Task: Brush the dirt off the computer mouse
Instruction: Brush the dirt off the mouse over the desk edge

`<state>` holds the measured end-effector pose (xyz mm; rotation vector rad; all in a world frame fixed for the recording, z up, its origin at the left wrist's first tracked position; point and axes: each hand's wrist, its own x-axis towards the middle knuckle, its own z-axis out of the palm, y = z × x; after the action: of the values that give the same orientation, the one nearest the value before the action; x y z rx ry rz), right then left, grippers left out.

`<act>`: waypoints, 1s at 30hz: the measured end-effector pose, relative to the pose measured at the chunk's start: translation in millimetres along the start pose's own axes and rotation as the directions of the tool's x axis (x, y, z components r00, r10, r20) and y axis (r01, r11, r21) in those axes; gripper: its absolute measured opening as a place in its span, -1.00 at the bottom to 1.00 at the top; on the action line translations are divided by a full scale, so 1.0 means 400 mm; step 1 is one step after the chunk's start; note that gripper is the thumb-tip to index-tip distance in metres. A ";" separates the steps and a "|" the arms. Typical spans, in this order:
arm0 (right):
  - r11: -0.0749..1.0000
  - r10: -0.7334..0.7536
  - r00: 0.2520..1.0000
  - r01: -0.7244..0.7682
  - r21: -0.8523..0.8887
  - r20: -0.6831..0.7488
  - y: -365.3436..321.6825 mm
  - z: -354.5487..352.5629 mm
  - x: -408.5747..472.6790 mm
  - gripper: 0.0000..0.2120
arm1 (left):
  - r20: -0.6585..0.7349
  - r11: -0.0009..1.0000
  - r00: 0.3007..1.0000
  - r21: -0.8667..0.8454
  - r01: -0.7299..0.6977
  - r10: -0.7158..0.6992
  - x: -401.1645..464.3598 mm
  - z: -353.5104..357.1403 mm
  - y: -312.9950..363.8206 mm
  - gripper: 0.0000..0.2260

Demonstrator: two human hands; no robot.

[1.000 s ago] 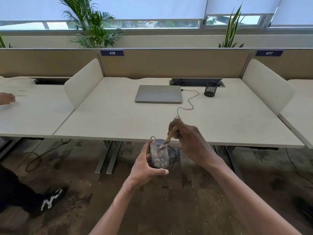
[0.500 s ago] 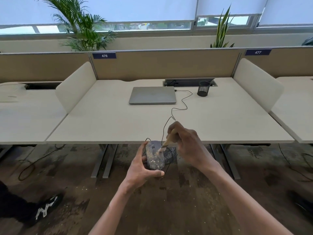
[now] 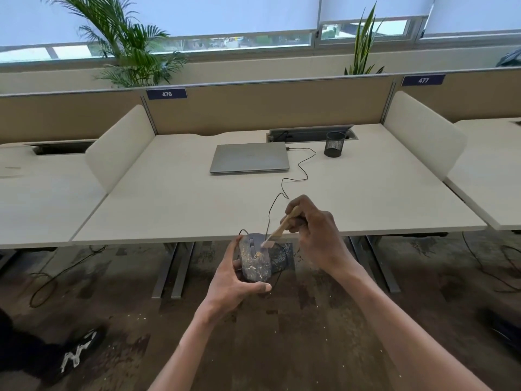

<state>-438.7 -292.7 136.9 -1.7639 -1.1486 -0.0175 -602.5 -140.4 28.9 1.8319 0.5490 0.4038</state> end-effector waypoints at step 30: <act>0.950 -0.213 0.956 0.251 -0.185 0.204 -0.049 0.042 0.018 -0.59 | 0.035 0.998 0.997 -0.017 0.068 -0.067 0.023 0.011 0.006 0.14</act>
<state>-456.1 -274.5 145.9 -1.8311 -1.5325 -0.1259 -592.2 -139.5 29.8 1.7942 0.5799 0.3302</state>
